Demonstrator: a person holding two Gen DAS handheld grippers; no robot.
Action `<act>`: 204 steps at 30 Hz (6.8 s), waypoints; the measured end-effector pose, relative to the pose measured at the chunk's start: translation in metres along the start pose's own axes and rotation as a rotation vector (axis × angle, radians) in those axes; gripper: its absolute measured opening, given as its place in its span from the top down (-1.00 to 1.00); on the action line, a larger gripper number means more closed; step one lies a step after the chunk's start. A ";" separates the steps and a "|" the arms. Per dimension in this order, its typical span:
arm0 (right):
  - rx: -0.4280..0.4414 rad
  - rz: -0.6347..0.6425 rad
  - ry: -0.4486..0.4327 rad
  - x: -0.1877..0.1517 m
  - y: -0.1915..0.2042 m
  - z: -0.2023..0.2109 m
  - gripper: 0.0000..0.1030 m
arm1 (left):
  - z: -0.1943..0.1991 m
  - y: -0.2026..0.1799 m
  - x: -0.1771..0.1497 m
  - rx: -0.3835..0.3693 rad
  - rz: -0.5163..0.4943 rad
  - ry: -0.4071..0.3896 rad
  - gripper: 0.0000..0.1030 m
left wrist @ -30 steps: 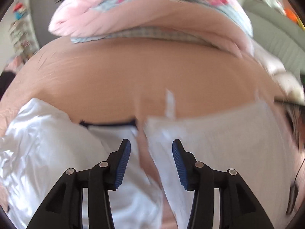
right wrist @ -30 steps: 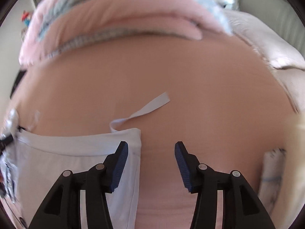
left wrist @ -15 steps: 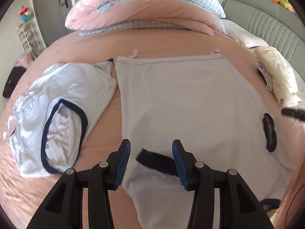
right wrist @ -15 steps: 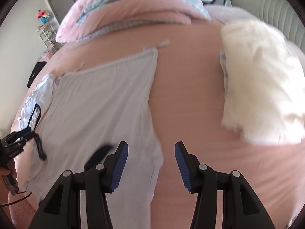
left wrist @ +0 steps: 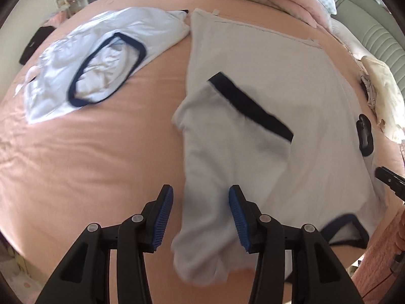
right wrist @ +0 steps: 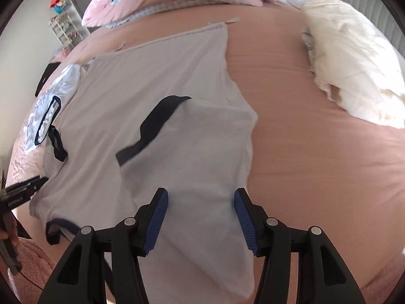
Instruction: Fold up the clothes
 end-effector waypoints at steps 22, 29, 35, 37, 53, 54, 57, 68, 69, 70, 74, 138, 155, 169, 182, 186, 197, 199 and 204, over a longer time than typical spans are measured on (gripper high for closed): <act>0.206 -0.025 0.057 -0.103 0.053 0.004 -0.05 | 0.003 -0.064 -0.083 -0.352 0.183 -0.111 0.20; 0.235 -0.048 -0.001 -0.102 0.048 -0.003 -0.05 | -0.006 -0.082 -0.062 -0.339 0.123 -0.117 0.93; 0.252 -0.044 -0.023 -0.108 0.044 0.004 -0.05 | 0.014 -0.078 -0.069 -0.315 0.078 -0.099 0.93; 0.267 -0.060 -0.019 -0.107 0.040 0.005 -0.05 | 0.013 -0.077 -0.071 -0.290 0.056 -0.066 0.93; 0.091 0.047 -0.146 -0.072 0.036 0.034 -0.05 | 0.025 -0.097 -0.069 -0.222 -0.009 -0.065 0.60; 0.037 0.093 -0.151 -0.068 0.040 0.031 -0.05 | 0.027 -0.097 -0.064 -0.224 0.003 -0.087 0.60; -0.070 0.166 -0.083 -0.062 0.042 0.010 -0.05 | 0.027 -0.089 -0.061 -0.255 0.030 -0.111 0.60; -0.033 0.085 -0.078 -0.088 0.004 0.029 -0.03 | 0.009 -0.086 -0.074 -0.263 -0.008 -0.012 0.58; 0.019 0.031 -0.116 -0.088 -0.003 0.041 -0.03 | 0.011 -0.080 -0.077 -0.304 0.054 -0.020 0.58; 0.071 -0.023 -0.154 -0.088 -0.011 0.054 -0.08 | 0.013 -0.074 -0.081 -0.345 0.116 -0.028 0.57; 0.142 -0.248 -0.185 -0.084 -0.057 0.062 -0.11 | 0.016 -0.048 -0.094 -0.461 0.327 -0.045 0.57; 0.342 -0.290 -0.068 -0.060 -0.066 0.004 0.02 | -0.014 0.015 -0.071 -0.911 0.756 -0.098 0.01; -0.038 -0.023 -0.129 -0.065 -0.030 0.020 0.93 | -0.004 -0.018 -0.035 -0.554 0.405 -0.013 0.90; -0.092 -0.036 -0.035 -0.087 -0.040 0.025 0.94 | -0.009 0.007 -0.055 -0.452 0.228 0.143 0.88; 0.060 0.236 -0.156 -0.077 0.042 0.066 0.63 | 0.044 -0.041 -0.082 -0.346 0.040 -0.045 0.75; 0.043 0.419 -0.051 -0.084 0.099 0.030 0.63 | 0.009 -0.084 -0.088 -0.363 -0.079 0.062 0.75; 0.167 0.311 0.091 -0.122 0.061 0.017 0.61 | 0.009 -0.104 -0.126 -0.381 -0.206 0.201 0.75; 0.194 0.276 0.080 -0.117 0.055 0.027 0.61 | 0.019 -0.108 -0.115 -0.393 -0.218 0.157 0.75; 0.179 0.227 -0.045 -0.067 0.046 0.065 0.60 | 0.047 -0.095 -0.068 -0.420 -0.210 0.009 0.73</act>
Point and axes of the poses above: each gripper's, at about its wrist camera, not at the fingertips, and z roughly against the way its jaws point, y to its left, x to its top, the point moved 7 cm from there along -z, roughly the way its jaws point, and after that the axes turned 8 degrees about y, right-handed, at the moved point
